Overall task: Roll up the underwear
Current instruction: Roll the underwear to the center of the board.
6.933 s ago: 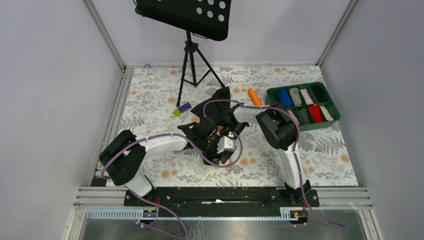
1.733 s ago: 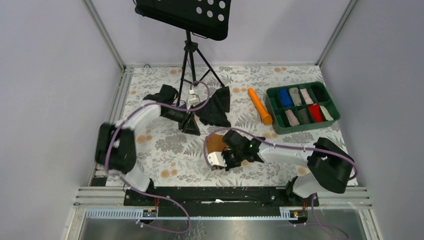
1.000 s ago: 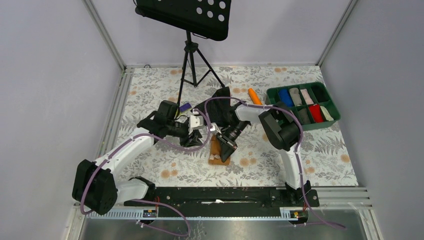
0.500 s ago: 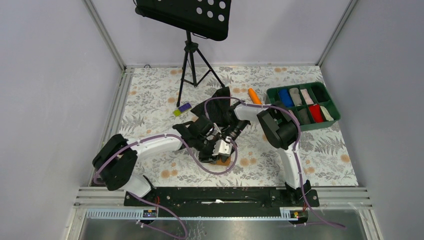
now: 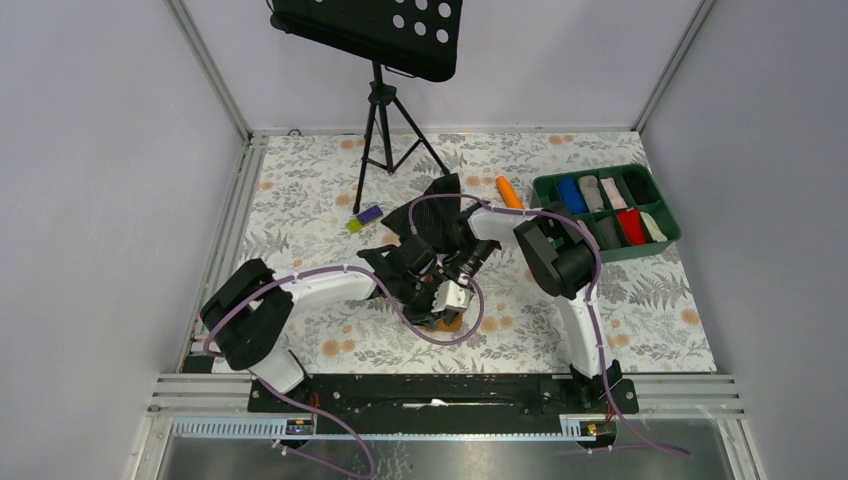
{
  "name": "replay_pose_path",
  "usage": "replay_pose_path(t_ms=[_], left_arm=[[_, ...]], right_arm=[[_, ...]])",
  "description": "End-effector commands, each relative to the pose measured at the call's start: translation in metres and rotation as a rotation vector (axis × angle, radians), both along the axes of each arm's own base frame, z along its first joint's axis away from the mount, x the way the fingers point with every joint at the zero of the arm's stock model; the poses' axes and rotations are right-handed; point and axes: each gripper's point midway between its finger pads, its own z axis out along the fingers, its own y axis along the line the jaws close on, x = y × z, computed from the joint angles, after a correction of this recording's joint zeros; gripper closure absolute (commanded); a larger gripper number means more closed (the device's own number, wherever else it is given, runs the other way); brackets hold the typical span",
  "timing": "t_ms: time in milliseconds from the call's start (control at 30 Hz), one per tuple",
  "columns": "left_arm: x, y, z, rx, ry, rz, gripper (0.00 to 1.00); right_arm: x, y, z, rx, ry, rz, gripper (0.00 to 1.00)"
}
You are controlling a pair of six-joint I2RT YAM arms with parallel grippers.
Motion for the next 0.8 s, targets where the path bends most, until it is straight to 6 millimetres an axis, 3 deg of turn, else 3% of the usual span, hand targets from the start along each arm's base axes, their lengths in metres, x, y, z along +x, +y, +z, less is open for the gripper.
replay_pose_path(t_ms=[0, 100, 167, 233, 333, 600, 767], left_arm=[[-0.001, -0.017, 0.012, -0.050, 0.034, -0.022, 1.00], [-0.008, -0.014, 0.014, -0.034, 0.075, -0.027, 1.00], [-0.012, -0.013, 0.016, -0.029, 0.098, -0.026, 1.00], [-0.015, -0.013, 0.017, -0.030, 0.122, -0.024, 1.00], [-0.021, -0.014, 0.019, -0.035, 0.159, -0.023, 1.00], [-0.030, -0.019, 0.025, -0.034, 0.251, -0.035, 1.00], [-0.030, -0.018, 0.022, -0.017, 0.298, -0.030, 1.00]], right_arm=[[0.009, -0.002, 0.014, -0.067, -0.037, -0.029, 0.77], [0.018, -0.002, 0.039, -0.055, -0.085, -0.071, 0.63], [0.024, -0.004, 0.057, -0.019, -0.115, -0.105, 0.61], [0.030, -0.005, 0.061, -0.016, -0.122, -0.139, 0.60], [0.037, -0.007, 0.046, -0.067, -0.139, -0.181, 0.61], [0.056, -0.013, -0.009, -0.223, -0.176, -0.221, 0.81], [0.061, -0.018, -0.034, -0.290, -0.201, -0.235, 0.84]])
